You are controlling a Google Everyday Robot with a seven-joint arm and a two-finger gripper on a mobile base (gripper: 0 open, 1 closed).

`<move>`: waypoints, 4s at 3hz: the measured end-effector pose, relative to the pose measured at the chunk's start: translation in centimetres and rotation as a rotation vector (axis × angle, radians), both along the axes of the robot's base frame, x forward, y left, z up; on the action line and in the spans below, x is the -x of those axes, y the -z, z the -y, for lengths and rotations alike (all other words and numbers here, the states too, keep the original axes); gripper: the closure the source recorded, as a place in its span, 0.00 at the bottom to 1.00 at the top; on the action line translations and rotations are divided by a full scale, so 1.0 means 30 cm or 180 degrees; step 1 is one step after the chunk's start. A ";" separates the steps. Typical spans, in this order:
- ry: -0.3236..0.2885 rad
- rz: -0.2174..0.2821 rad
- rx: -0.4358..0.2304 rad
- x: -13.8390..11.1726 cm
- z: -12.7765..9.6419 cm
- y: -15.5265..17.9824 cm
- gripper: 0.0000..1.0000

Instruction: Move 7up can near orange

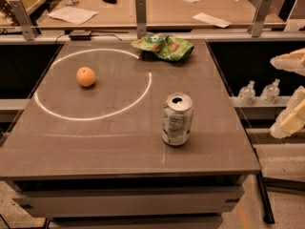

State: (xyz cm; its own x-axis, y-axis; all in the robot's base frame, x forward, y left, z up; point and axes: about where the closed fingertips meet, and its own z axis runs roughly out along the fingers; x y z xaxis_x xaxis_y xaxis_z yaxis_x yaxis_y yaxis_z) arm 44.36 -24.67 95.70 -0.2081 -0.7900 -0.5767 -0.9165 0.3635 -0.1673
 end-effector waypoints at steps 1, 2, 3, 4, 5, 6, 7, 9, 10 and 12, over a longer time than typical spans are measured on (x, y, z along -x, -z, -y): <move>-0.0284 0.0190 -0.0680 0.019 -0.010 0.063 0.00; -0.0584 0.0346 -0.1366 0.053 -0.109 0.053 0.00; -0.0700 0.0396 -0.1673 0.072 -0.196 0.051 0.00; -0.0736 0.0349 -0.1681 0.079 -0.279 0.089 0.00; -0.0699 0.0190 -0.1691 0.092 -0.354 0.150 0.00; -0.0699 0.0190 -0.1691 0.092 -0.354 0.150 0.00; -0.0478 0.0208 -0.1843 0.111 -0.391 0.180 0.00; -0.0300 0.0424 -0.2142 0.106 -0.490 0.274 0.00; -0.0322 0.0472 -0.2163 0.077 -0.498 0.323 0.00; -0.0182 0.0531 -0.2195 0.029 -0.462 0.368 0.00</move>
Offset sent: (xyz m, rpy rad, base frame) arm -0.0347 0.0614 -0.0016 0.7324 -0.1663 0.2949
